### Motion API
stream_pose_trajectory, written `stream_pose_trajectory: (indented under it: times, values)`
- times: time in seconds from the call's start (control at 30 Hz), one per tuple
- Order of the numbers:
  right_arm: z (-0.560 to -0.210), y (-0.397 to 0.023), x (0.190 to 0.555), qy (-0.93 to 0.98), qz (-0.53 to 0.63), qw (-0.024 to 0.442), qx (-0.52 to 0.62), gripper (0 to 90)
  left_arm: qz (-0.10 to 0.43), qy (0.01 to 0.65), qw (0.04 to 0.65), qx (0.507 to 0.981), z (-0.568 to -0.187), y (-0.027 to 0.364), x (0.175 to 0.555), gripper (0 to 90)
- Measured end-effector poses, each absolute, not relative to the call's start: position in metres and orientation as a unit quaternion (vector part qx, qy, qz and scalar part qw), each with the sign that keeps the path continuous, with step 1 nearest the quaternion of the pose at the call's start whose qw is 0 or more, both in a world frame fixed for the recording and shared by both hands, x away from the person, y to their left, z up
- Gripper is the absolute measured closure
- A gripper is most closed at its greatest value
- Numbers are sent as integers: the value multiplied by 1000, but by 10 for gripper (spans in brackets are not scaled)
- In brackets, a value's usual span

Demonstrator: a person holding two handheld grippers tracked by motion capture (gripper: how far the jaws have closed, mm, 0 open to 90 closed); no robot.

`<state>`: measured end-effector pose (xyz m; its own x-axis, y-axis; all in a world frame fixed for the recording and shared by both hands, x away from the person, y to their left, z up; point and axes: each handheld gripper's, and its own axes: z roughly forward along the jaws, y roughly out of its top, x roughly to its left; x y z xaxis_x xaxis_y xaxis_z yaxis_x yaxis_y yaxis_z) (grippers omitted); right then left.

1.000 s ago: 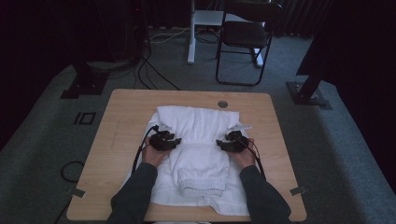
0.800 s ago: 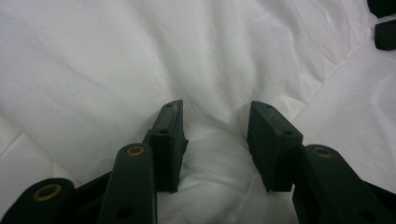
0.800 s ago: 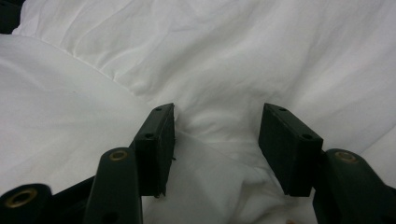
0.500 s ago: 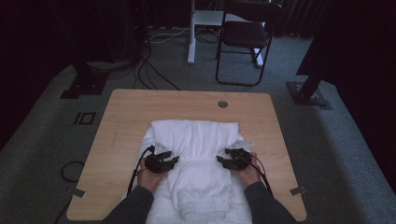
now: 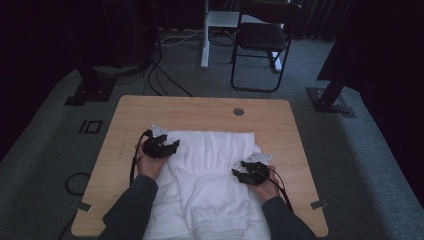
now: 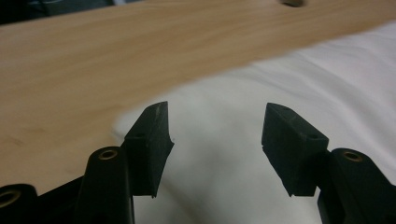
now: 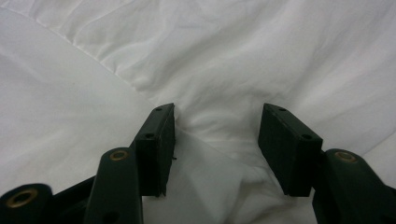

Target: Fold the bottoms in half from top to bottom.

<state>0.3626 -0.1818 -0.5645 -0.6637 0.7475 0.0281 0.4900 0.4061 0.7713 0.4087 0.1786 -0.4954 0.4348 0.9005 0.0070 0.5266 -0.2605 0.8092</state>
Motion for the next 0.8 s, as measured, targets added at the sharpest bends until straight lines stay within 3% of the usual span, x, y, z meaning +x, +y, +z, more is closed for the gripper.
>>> stream_pose_trajectory:
  times: [0.23, 0.43, 0.6, 0.7, 0.73, 0.8]
  values:
    - [-565, -183, 363, 822, 397, 163, 375, 452, 250, 522, 312, 753, -526, 189, 467, 378]
    - [-565, -184, 363, 822, 398, 161, 374, 453, 228, 528, 305, 759, -543, 195, 475, 322]
    - [-565, -183, 363, 822, 398, 162, 374, 453, 198, 538, 329, 750, -548, 202, 476, 329]
    - [-565, -183, 363, 822, 398, 162, 374, 453, 181, 531, 336, 757, -546, 201, 474, 465]
    - [-565, -183, 363, 822, 398, 162, 374, 452, 170, 526, 341, 760, -545, 200, 474, 564]
    - [-565, -183, 363, 822, 397, 162, 375, 452, 154, 525, 349, 760, -545, 199, 473, 674]
